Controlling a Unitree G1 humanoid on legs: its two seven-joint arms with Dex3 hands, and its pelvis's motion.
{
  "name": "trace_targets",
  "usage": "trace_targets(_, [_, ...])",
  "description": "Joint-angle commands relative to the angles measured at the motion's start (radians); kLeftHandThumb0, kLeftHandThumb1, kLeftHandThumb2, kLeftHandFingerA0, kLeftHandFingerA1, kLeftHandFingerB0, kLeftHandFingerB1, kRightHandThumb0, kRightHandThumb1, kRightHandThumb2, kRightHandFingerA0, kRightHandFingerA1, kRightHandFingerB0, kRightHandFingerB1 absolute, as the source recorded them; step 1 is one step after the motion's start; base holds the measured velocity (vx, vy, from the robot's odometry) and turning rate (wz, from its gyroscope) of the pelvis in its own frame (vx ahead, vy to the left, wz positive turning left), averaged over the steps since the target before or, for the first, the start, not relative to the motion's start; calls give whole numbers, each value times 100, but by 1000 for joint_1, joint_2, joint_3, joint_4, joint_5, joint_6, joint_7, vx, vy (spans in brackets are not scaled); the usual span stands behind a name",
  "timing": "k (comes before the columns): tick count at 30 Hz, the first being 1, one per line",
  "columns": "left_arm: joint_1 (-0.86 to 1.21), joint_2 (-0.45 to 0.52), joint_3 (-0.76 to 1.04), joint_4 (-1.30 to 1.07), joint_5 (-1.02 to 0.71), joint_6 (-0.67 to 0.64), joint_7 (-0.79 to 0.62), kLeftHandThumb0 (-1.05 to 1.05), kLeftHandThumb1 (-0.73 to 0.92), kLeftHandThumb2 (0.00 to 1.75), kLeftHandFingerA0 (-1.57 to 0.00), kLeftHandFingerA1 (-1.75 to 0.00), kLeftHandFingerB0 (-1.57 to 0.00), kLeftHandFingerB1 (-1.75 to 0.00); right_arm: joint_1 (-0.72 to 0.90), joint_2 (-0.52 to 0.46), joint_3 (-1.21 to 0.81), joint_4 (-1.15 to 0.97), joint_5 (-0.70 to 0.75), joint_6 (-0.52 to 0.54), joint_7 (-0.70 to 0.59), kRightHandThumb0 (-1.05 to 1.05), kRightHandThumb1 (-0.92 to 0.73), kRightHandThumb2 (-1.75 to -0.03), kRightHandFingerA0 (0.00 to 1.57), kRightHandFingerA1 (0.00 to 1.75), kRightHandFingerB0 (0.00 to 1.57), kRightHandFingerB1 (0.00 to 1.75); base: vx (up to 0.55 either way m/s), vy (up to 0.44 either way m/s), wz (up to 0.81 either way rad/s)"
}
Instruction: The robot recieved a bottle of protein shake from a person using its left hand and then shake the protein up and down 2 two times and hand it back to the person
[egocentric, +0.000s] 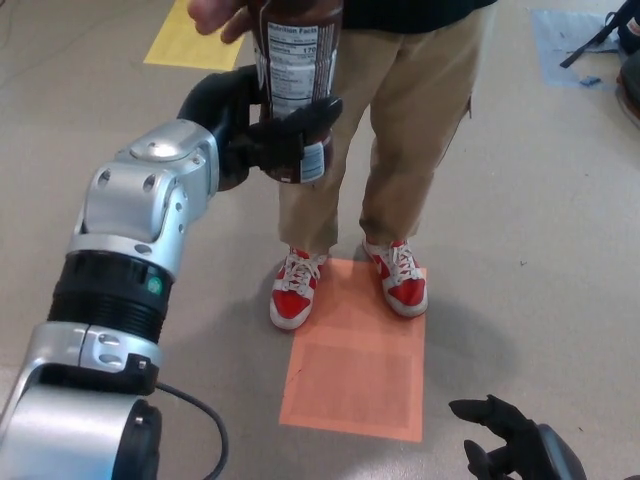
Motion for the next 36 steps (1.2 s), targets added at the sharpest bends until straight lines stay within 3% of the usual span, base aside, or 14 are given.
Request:
trace_targets(1, [12,14,5,8,23,-51,24,-24,82,71,-67,-152,-56,-110,0,-13,-5,-1,17,-25,17,-27,-85,-66,94,57,56,45,0,0,0])
trace_targets(5, [32,13,5,-5,26,-74,32,-21,82,69,-65,-155,-53,-131,4,-13,-9,1,21,-35,19,-26,-84,-66,95,57,57,46,0,0,0])
trace_targets(7, [24,15,3,-4,27,-78,26,-25,82,70,-67,-154,-54,-117,1,-14,-9,2,22,-30,20,-28,-84,-66,95,57,57,46,0,0,0])
trace_targets(16, [17,19,-4,-14,30,-81,8,-27,81,68,-72,-149,-59,-108,-3,-14,-4,4,15,-28,9,-29,-85,-66,96,57,58,45,0,0,0])
trace_targets(17, [29,19,-42,-34,78,-89,44,-41,74,62,-69,-61,-52,-41,-1,-11,-14,4,29,-35,25,-29,-84,-66,95,58,57,46,0,0,0])
trace_targets(18, [35,32,-58,-43,73,-76,3,-62,52,79,-17,-44,-11,-38,2,-7,-19,5,36,-38,29,-28,-84,-65,95,58,58,46,0,0,0])
trace_targets(19, [42,45,-73,-53,64,-65,-41,-71,48,83,0,-13,0,-12,5,-6,-20,5,37,-41,30,-27,-84,-65,95,58,58,46,0,0,0])
trace_targets(21, [73,76,-113,-84,58,-74,-127,-79,47,79,0,0,0,0,6,-5,-26,5,44,-39,48,-28,-85,-66,94,58,56,45,0,0,0])
trace_targets(23, [99,97,-143,-115,60,-92,-161,-81,46,78,0,0,0,0,3,-5,-28,5,45,-40,53,-27,-85,-66,94,58,56,46,0,0,0])
trace_targets(24, [118,108,-159,-144,61,-94,-172,-83,56,58,0,0,0,0,1,-4,-28,4,44,-40,53,-26,-84,-67,93,58,56,46,0,0,0])
trace_targets(26, [162,147,-206,-201,78,-125,-212,-84,61,59,0,0,0,0,-5,-4,-30,4,47,-40,56,-26,-84,-68,94,58,56,47,0,0,0])
trace_targets(27, [186,163,-226,-218,92,-167,-221,-91,54,91,0,0,0,0,-5,-5,-28,4,44,-39,50,-26,-84,-68,95,58,57,47,0,0,0])
trace_targets(31, [365,289,-373,-313,280,-392,-139,-90,61,103,-3,-21,-2,-12,-7,-10,-32,6,50,-29,66,-29,-86,-65,92,56,57,45,0,0,0])
trace_targets(36, [532,375,-442,-271,408,-589,12,-87,63,98,-15,-44,-3,-21,-15,-8,-19,10,33,-8,57,-30,-86,-66,91,55,55,43,0,0,0])
